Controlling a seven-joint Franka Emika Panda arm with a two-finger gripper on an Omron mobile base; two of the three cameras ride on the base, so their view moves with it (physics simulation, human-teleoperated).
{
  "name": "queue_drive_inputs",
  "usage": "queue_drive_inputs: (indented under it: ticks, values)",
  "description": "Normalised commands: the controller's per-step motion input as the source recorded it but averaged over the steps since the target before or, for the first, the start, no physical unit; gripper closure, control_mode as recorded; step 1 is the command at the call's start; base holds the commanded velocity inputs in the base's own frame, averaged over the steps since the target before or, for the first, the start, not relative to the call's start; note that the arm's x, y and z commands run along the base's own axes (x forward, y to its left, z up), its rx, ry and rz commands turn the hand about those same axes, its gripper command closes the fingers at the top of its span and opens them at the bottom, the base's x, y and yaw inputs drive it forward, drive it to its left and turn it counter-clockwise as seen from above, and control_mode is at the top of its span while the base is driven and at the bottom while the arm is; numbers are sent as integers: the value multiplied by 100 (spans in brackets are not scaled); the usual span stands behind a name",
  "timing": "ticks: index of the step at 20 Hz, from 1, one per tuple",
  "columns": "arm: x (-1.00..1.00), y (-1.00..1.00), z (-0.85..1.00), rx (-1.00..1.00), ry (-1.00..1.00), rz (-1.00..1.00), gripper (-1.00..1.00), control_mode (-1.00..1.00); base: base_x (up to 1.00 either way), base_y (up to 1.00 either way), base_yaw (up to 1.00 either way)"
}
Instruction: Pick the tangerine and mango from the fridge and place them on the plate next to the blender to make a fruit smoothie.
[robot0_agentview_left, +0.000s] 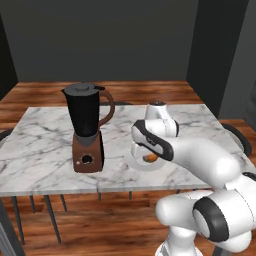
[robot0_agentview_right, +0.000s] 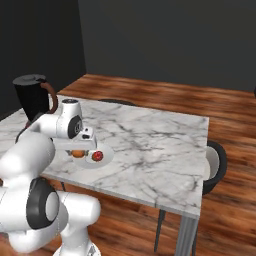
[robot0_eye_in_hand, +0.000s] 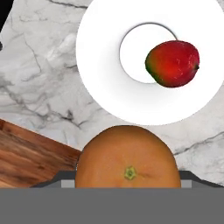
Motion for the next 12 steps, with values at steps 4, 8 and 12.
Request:
queue_drive_inputs:
  ticks: [4, 8, 12]
  values:
    - [31, 0, -30, 0, 0, 0, 100, -100, 0, 0, 0]
    - [43, 1, -14, 0, -1, 0, 100, -100, 0, 0, 0]
    - [49, 4, -14, 0, -3, 0, 100, -100, 0, 0, 0]
